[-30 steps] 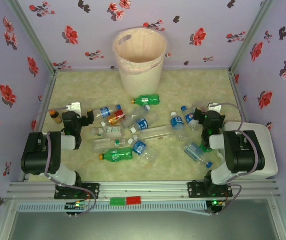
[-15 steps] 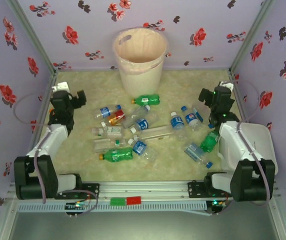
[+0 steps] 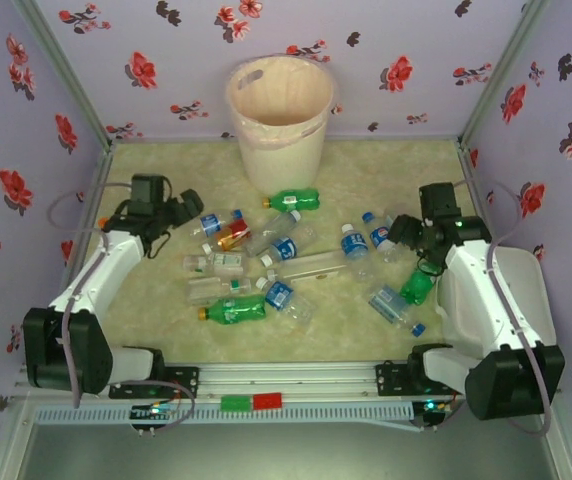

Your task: Put the plastic bottles in the bin

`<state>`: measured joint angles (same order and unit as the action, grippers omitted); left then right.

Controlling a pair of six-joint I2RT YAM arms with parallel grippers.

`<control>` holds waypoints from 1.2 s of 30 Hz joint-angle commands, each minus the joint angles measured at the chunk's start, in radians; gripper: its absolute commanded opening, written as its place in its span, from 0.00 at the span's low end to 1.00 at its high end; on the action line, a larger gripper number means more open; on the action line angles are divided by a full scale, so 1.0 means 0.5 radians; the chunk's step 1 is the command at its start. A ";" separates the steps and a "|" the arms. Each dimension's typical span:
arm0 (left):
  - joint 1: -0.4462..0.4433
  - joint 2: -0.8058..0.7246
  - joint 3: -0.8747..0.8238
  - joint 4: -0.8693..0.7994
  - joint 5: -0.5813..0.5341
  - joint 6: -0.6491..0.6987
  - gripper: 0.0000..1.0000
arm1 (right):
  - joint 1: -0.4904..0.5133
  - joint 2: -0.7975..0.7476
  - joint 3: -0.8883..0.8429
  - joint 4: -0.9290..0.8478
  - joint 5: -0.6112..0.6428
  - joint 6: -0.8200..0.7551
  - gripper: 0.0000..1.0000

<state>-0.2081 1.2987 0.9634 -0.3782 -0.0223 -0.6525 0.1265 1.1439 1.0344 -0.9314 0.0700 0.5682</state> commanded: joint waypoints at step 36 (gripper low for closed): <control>-0.348 0.002 -0.037 0.355 -0.125 -0.201 0.99 | -0.048 0.538 -0.679 0.589 0.280 0.468 0.69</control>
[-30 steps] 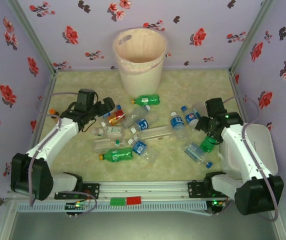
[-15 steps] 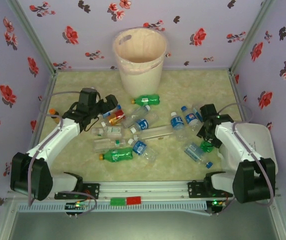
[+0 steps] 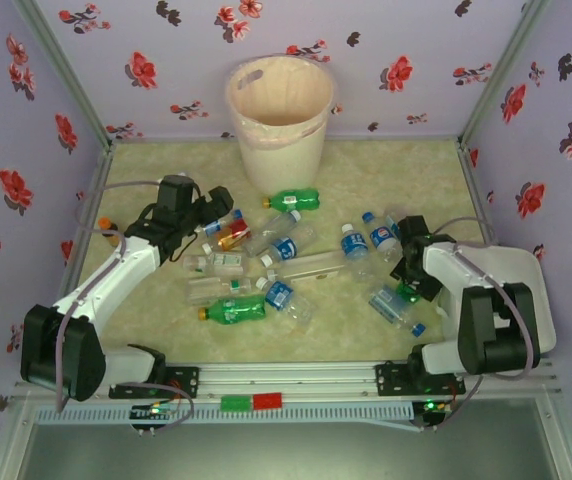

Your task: Put the plastic bottles in the bin

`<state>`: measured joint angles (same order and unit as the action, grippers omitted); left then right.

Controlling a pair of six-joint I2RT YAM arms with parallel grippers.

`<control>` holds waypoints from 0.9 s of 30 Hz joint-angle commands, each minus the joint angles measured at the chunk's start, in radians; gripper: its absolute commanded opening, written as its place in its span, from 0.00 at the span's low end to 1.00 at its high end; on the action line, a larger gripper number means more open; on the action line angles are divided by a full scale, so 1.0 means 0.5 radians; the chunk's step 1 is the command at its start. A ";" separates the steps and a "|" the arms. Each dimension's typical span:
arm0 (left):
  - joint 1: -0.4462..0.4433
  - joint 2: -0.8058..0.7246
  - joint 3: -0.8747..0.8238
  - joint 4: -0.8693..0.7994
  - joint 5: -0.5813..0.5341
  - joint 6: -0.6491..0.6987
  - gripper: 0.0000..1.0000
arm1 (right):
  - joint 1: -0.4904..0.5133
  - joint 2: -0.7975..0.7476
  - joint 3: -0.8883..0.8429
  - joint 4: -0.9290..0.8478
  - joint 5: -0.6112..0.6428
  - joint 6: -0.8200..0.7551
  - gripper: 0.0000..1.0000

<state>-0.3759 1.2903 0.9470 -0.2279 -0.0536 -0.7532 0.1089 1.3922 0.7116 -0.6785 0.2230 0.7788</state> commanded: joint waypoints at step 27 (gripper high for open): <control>0.371 -0.137 -0.206 0.177 -0.019 -0.046 0.99 | 0.147 -0.210 1.168 0.132 -0.424 -0.208 0.45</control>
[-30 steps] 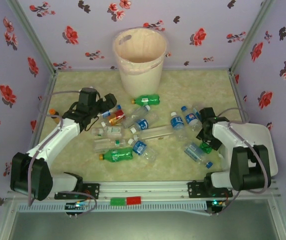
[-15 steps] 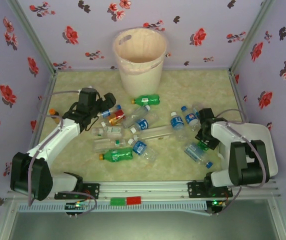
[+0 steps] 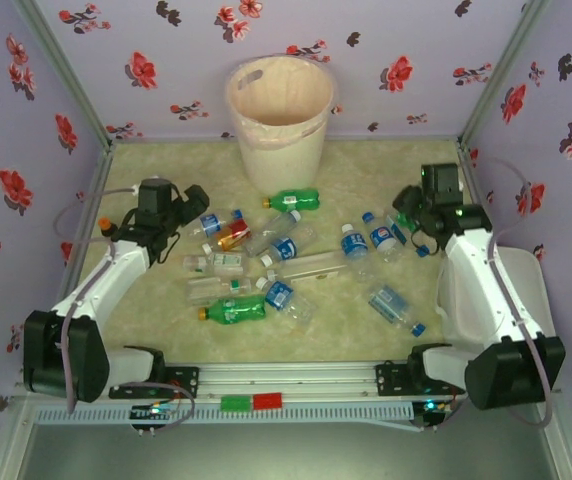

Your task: Put the plastic bottles in the bin

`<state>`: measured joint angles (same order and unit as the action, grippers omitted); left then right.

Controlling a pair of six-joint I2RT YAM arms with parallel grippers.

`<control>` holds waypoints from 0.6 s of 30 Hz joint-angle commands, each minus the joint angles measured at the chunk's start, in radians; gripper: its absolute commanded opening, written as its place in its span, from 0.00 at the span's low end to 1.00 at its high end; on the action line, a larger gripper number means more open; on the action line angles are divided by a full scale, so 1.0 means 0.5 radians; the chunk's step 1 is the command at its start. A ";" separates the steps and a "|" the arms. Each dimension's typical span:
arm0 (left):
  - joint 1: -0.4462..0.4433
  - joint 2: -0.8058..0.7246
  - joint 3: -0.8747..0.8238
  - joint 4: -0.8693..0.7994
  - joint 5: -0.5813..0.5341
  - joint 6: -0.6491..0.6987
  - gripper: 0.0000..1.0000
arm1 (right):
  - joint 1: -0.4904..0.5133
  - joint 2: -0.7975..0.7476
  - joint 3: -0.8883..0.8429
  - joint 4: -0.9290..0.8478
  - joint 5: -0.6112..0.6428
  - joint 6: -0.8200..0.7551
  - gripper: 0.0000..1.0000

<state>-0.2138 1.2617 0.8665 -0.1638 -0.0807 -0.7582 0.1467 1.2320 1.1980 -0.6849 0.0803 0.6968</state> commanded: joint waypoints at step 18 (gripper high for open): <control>0.130 -0.285 -0.190 -0.071 0.107 0.052 1.00 | 0.549 1.849 2.608 0.189 -0.337 -0.194 0.45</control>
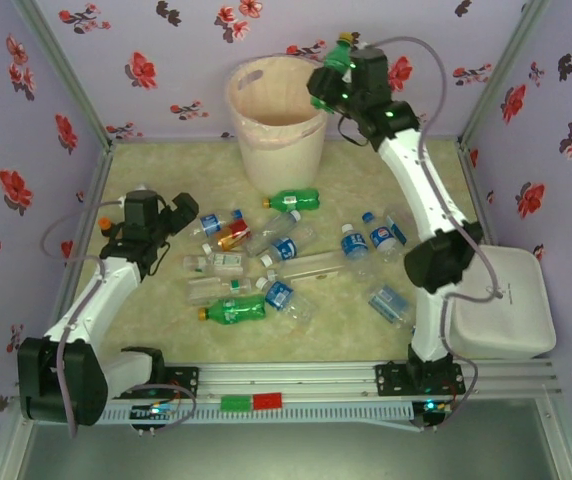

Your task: Put the plastic bottles in the bin

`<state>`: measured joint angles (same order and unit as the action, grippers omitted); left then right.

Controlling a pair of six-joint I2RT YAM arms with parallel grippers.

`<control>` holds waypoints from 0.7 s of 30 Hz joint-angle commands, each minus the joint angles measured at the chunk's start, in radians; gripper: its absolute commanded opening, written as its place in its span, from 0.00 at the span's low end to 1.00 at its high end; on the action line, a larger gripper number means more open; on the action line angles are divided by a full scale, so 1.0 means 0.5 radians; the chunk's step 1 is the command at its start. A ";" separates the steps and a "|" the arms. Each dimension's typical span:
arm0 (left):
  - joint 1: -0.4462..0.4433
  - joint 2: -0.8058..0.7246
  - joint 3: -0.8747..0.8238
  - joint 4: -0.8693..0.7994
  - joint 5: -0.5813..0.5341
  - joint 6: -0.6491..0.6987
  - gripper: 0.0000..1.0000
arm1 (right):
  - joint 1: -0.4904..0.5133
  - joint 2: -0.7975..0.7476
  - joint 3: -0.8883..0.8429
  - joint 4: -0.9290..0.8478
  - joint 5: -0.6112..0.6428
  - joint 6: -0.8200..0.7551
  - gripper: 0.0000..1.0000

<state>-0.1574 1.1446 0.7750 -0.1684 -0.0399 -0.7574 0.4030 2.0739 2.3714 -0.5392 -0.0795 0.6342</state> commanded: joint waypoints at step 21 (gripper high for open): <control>0.026 -0.182 -0.034 -0.181 0.049 0.097 1.00 | 0.116 0.483 0.455 0.412 -0.129 -0.076 1.00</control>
<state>-0.1509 1.0775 0.7631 -0.2409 -0.0250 -0.7261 0.4583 2.3322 2.5763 -0.3756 -0.1394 0.6113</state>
